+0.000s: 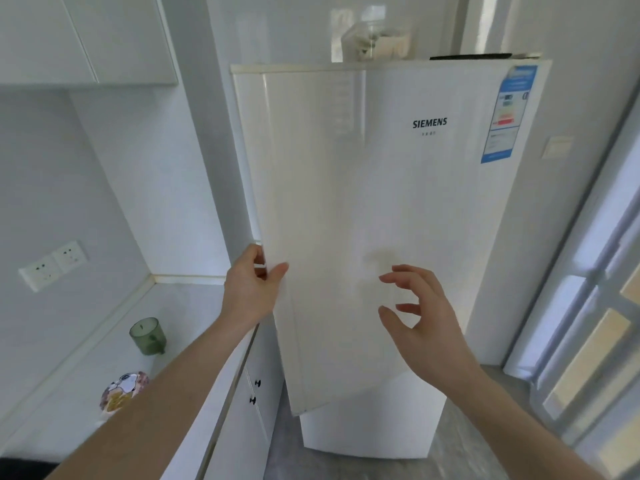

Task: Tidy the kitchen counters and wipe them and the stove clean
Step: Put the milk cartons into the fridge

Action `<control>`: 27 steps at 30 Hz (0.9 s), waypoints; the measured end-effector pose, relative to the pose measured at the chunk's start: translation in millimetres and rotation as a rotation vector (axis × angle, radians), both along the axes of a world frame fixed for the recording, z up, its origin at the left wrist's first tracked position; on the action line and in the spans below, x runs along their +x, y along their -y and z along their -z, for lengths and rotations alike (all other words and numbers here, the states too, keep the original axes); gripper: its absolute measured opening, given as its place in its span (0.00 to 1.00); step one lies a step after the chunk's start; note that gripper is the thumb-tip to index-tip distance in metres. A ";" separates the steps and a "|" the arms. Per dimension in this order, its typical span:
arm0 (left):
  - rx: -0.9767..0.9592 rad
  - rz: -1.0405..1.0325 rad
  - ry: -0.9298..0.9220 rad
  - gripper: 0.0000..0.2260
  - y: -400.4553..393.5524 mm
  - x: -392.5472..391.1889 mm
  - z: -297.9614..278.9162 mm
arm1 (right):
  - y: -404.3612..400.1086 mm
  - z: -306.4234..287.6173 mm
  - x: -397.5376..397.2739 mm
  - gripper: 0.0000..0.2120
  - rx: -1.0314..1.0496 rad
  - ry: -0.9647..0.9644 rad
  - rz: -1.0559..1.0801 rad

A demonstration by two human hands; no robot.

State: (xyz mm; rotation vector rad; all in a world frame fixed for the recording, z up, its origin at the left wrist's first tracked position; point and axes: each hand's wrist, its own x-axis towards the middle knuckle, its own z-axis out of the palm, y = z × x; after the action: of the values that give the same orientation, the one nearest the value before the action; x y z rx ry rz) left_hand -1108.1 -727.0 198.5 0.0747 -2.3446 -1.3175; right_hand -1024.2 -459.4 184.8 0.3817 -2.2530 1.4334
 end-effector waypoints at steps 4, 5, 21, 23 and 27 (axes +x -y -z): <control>-0.011 0.022 0.043 0.11 17.5 -36.8 -3.0 | 15.2 -1.2 -32.7 0.21 -0.001 -0.009 0.011; -0.013 0.029 0.049 0.12 20.7 -44.5 -2.8 | 18.3 -1.0 -39.4 0.21 0.004 -0.009 0.012; -0.058 0.045 0.033 0.08 49.7 -169.7 0.9 | 47.3 14.0 -166.6 0.27 0.113 0.020 -0.050; -0.056 0.018 0.019 0.09 47.3 -181.0 2.5 | 45.8 15.9 -185.6 0.27 0.121 0.029 -0.089; -0.063 -0.040 -0.007 0.05 44.5 -208.4 10.0 | 39.0 24.5 -220.0 0.26 0.123 0.059 -0.161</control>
State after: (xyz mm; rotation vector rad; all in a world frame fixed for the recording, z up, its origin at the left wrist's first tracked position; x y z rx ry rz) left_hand -1316.5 -771.4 188.5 0.0967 -2.3645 -1.2223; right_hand -1244.2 -498.5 160.3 0.5787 -2.4125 1.4044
